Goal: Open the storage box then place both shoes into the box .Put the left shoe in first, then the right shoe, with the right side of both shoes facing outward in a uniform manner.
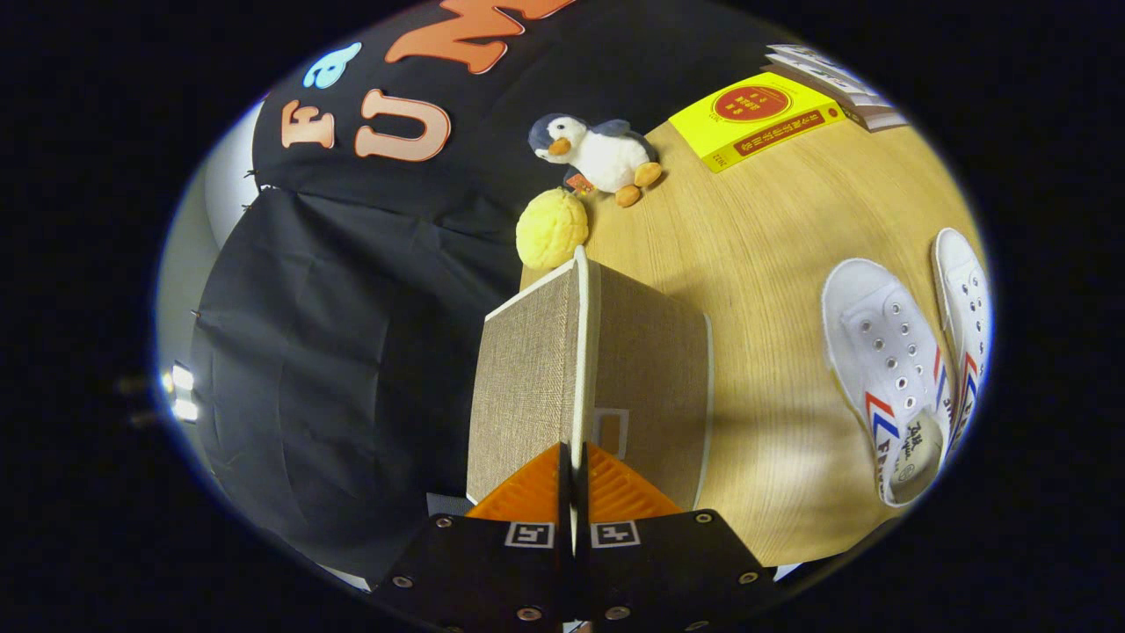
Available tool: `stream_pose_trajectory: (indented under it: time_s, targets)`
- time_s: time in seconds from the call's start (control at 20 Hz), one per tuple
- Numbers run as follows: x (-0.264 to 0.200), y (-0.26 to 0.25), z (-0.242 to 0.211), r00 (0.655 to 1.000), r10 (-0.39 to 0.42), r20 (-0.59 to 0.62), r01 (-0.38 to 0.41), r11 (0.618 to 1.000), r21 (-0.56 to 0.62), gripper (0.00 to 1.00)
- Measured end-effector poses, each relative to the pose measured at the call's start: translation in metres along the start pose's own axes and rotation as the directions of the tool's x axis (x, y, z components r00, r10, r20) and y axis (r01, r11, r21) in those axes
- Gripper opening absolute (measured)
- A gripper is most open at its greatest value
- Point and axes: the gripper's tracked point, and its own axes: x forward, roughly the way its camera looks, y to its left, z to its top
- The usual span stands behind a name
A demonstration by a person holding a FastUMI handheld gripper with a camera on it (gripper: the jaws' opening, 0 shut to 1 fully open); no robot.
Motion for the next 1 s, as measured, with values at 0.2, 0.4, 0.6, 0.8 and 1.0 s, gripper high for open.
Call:
stream_pose_trajectory:
  time_s: [0.2, 0.4, 0.6, 0.8, 1.0]
  targets:
    - [-0.021, -0.012, 0.001, 0.999, -0.037, 0.017, 0.037, 0.999, -0.021, 0.01]
    - [-0.045, 0.014, 0.013, 0.999, 0.01, 0.03, -0.008, 0.998, -0.066, 0.01]
    - [-0.06, 0.071, 0.029, 0.99, 0.122, 0.073, -0.115, 0.989, -0.094, 0.02]
    - [-0.056, 0.142, 0.036, 0.969, 0.232, 0.088, -0.217, 0.965, -0.151, 0.02]
    - [-0.022, 0.196, 0.023, 0.962, 0.267, 0.059, -0.251, 0.947, -0.2, 0.03]
